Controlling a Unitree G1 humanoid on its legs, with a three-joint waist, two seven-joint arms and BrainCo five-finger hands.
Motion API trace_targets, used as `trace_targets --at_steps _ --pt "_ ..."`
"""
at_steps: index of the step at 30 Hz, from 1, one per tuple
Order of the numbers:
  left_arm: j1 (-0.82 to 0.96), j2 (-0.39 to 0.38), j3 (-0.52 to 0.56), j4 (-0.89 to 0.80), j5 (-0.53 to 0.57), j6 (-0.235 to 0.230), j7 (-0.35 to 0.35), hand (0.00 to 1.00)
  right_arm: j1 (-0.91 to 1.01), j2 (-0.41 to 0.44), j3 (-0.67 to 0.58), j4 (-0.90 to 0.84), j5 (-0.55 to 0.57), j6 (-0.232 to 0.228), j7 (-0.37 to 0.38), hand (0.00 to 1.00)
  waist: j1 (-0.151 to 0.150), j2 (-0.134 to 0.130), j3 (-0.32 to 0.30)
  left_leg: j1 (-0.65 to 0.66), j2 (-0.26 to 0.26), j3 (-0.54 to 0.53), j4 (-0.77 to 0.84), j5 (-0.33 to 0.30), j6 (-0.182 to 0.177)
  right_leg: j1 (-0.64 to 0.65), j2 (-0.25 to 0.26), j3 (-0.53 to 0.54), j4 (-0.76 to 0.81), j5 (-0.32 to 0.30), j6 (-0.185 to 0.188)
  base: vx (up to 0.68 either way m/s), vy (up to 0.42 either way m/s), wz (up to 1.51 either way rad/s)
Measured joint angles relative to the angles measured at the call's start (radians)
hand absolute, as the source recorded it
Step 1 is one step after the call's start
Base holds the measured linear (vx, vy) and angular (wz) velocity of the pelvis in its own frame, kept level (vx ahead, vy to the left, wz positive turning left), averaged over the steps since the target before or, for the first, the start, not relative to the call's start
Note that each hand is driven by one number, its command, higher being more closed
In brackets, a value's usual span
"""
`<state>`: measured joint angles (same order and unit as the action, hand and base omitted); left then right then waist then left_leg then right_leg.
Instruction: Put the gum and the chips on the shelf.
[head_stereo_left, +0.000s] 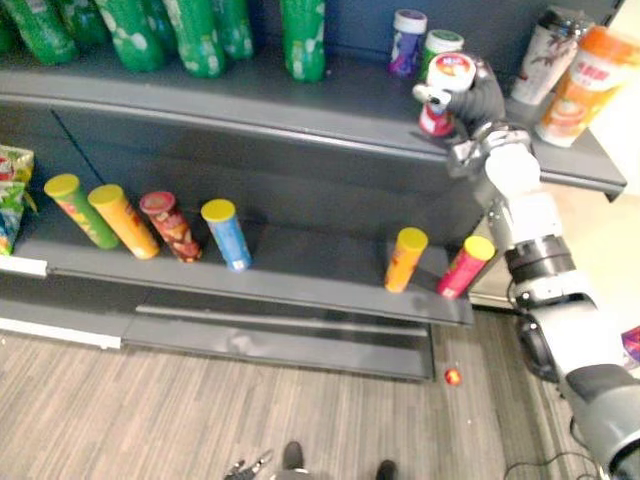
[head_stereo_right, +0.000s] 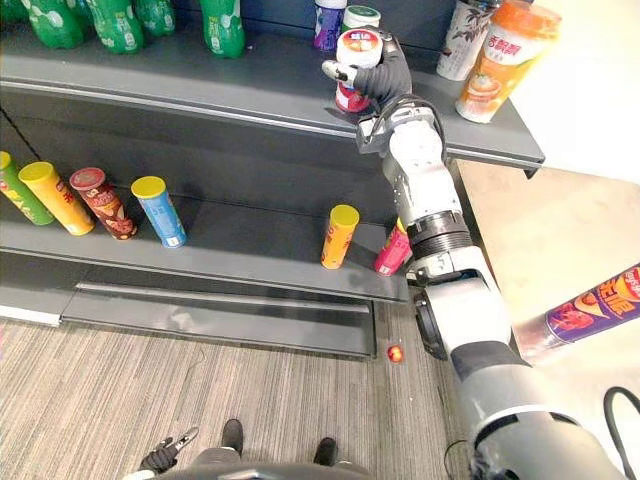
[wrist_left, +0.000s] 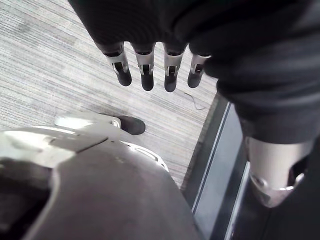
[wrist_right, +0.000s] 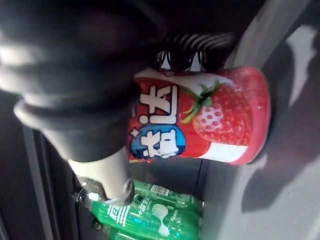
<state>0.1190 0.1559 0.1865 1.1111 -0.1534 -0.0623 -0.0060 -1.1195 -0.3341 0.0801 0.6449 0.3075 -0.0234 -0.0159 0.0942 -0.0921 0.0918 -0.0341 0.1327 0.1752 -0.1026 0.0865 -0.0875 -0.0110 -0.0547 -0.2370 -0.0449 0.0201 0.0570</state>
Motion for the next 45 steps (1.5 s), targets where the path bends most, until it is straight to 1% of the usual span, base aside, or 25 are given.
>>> trace_targets --at_steps 6,7,12,19,22,26,40,45 --pt "-0.001 0.001 -0.001 0.0 0.0 0.0 0.001 0.0 -0.023 0.001 -0.009 0.04 -0.003 -0.002 -0.006 1.0 0.0 -0.001 0.001 0.0 0.0 0.0 0.0 0.0 0.0 0.0 0.0 0.0 0.0 0.0 0.0 0.0 0.0 0.0" --pt "-0.001 0.001 -0.001 0.0 0.0 0.0 0.001 0.0 -0.023 0.004 -0.016 0.041 -0.003 -0.002 -0.007 0.0 0.0 -0.001 0.002 0.0 0.0 0.0 0.0 0.0 0.0 0.0 0.0 0.0 -0.001 0.0 0.0 0.0 0.0 0.0" --pt "-0.001 0.001 -0.001 -0.008 0.0 0.0 0.001 0.0 -0.023 0.004 -0.023 0.077 -0.006 0.001 -0.004 0.0 -0.001 -0.006 0.01 0.0 0.0 0.003 0.0 0.0 0.0 0.0 0.0 0.002 -0.001 0.0 0.0 0.0 0.0 0.0" --pt "-0.001 0.001 -0.002 -0.008 0.0 0.0 0.001 0.0 -0.023 0.006 -0.022 0.073 -0.006 -0.001 0.004 0.0 -0.002 -0.007 0.011 0.002 0.001 0.006 0.0 0.0 0.0 0.0 0.002 0.006 -0.003 0.002 -0.003 0.0 0.0 -0.01" --pt "0.0 0.001 -0.002 -0.008 0.001 0.0 0.001 0.0 -0.023 0.02 -0.021 0.068 -0.006 -0.002 0.004 0.0 -0.004 -0.007 0.011 0.004 0.003 0.012 0.0 0.0 0.0 0.0 0.003 0.012 -0.006 0.007 -0.006 0.0 0.0 -0.05" --pt "0.0 0.001 -0.001 -0.008 0.001 0.0 0.001 0.0 -0.022 0.022 0.001 0.063 -0.004 -0.001 0.001 0.0 -0.005 -0.007 0.011 0.007 0.003 0.015 0.0 0.0 0.0 0.001 0.004 0.015 -0.006 0.008 -0.006 0.0 0.0 -0.01" --pt "0.001 0.002 0.008 -0.009 0.003 0.008 0.002 0.0 0.017 0.03 0.006 -0.063 0.008 0.001 -0.003 0.0 -0.008 -0.008 0.01 0.024 0.004 0.026 0.0 0.0 0.0 0.015 0.004 0.024 -0.007 0.012 -0.005 0.0 0.0 -0.02" --pt "0.003 0.003 0.008 -0.01 0.003 0.008 0.001 0.0 0.016 0.02 0.006 -0.089 0.007 -0.003 -0.026 0.0 -0.008 -0.012 0.007 0.026 0.004 0.027 0.0 0.0 0.0 0.016 0.004 0.025 -0.007 0.013 -0.005 0.0 0.0 0.0"
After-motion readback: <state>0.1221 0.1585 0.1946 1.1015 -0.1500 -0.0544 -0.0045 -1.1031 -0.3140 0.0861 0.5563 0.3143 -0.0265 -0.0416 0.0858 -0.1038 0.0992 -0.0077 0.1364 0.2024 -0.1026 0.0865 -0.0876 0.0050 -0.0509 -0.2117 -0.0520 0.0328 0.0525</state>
